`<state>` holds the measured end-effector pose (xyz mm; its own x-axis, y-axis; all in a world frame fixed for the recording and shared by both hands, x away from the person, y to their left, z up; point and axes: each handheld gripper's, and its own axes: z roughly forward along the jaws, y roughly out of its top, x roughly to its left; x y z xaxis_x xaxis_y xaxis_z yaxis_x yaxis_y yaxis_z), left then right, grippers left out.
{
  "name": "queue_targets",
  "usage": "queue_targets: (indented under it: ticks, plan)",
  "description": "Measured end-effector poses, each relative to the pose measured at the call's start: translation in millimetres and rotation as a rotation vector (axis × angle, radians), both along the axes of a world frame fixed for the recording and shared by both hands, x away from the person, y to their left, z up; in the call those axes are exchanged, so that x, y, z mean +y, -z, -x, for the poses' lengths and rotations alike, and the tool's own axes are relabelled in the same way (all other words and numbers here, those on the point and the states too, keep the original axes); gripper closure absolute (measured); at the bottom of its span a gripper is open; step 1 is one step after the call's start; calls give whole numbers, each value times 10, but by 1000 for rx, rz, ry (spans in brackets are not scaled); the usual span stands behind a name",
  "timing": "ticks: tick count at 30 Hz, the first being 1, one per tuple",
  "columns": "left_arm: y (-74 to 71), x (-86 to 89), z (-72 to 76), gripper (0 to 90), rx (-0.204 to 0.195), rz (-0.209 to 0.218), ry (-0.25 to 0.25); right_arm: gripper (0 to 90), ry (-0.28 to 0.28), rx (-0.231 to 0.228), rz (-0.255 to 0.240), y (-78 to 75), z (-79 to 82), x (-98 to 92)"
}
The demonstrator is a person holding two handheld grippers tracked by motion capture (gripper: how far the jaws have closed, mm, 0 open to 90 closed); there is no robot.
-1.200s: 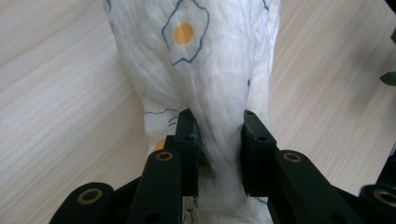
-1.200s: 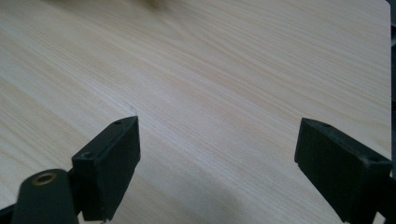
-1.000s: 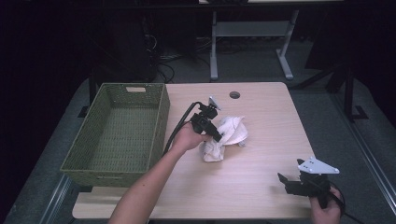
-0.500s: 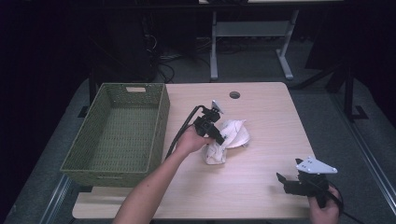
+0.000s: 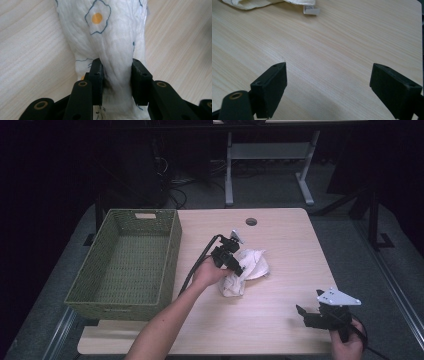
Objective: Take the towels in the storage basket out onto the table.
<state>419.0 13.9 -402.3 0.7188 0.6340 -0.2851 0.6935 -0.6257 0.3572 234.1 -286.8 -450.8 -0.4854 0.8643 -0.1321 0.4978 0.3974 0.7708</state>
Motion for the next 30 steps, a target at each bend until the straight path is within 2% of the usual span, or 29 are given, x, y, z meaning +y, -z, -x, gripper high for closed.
queue_targets:
  ticks: [4, 11, 14, 19, 21, 23, 24, 30]
  plan:
    - [4, -15, 19, 621, -4, 8, 8, 139, -3, 3, 3, 2, -10, 9]
    - [53, -3, 41, 566, 6, 62, -28, 139, -8, 3, 10, 2, -15, 32]
    - [22, 20, 72, 503, -13, 66, -23, 139, 1, 5, 5, 5, -12, 15]
    - [-48, 127, 157, 468, -83, 83, -36, 139, 6, 6, 5, 10, -11, -4]
    - [-52, 183, 182, 443, -82, 98, -40, 139, 6, 5, 6, 9, -9, 5]
    - [-65, 252, 226, 422, -105, 95, -49, 139, 3, 8, 12, 9, -8, 25]
    - [-69, 282, 246, 409, -102, 104, -58, 139, 0, 9, 16, 9, -11, 36]
    - [-73, 440, 356, 408, -114, 123, -60, 139, -6, 12, 20, 16, -16, 44]
